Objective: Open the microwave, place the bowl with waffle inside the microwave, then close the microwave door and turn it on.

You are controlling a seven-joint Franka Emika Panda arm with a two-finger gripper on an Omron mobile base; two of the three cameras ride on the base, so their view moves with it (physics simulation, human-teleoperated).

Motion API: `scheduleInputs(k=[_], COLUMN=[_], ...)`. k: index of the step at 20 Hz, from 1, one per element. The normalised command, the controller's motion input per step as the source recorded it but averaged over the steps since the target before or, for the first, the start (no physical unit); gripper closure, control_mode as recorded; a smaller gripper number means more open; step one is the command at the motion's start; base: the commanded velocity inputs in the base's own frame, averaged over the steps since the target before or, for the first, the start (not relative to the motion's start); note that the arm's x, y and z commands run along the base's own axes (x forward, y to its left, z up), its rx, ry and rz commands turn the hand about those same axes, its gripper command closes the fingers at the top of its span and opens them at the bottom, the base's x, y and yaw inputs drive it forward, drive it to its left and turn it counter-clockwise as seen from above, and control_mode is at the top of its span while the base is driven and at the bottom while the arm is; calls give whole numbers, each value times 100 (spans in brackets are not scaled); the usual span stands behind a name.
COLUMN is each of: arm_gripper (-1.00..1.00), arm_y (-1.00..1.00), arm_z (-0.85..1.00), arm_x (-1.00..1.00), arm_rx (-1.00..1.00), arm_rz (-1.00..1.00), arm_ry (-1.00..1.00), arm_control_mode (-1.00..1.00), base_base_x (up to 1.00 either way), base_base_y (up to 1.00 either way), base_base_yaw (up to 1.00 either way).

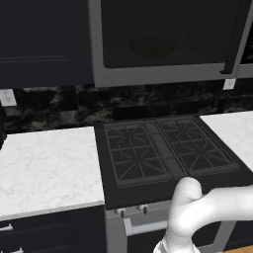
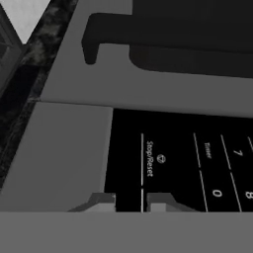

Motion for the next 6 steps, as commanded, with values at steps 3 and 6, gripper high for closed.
scheduleInputs(k=[3, 6], arm_gripper=[100, 100], arm_y=[0, 0], arm_z=[-69, -31], arm_x=[100, -7], arm_rx=[2, 2], arm_rz=[0, 4], arm_ry=[0, -10], arm_control_mode=[-100, -100], base_base_x=[0, 0], base_base_y=[0, 0], base_base_yaw=[0, 0])
